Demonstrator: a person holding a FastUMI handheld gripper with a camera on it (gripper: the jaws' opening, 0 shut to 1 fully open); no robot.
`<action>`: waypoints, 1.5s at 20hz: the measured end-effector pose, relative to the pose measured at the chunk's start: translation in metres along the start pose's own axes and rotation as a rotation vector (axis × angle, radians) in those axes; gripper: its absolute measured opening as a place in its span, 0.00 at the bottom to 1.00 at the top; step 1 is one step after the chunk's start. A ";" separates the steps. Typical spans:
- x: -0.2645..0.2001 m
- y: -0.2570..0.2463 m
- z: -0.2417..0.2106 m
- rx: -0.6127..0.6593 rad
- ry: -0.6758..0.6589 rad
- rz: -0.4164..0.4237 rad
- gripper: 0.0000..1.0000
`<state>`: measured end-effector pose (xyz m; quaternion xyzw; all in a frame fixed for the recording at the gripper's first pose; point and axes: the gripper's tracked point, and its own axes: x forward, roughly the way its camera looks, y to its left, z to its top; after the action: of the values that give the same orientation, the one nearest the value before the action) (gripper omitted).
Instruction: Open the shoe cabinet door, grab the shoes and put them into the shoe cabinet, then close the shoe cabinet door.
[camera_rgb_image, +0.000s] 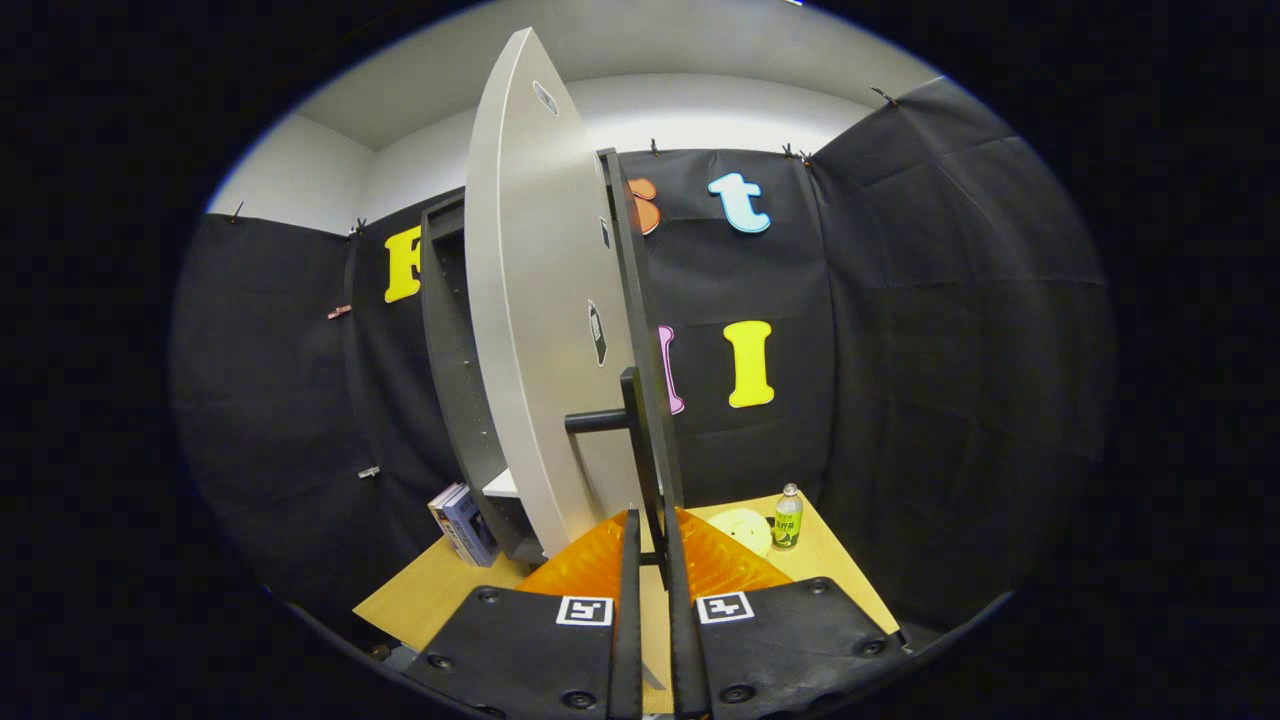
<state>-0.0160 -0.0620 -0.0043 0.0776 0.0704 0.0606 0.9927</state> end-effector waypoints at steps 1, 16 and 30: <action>-0.005 0.001 0.000 -0.001 -0.004 -0.004 0.20; -0.064 0.099 -0.136 0.084 0.268 0.111 0.97; 0.051 0.134 -0.398 -0.006 0.636 0.056 0.99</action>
<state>-0.0395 0.1342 -0.3781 0.0537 0.3747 0.1094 0.9191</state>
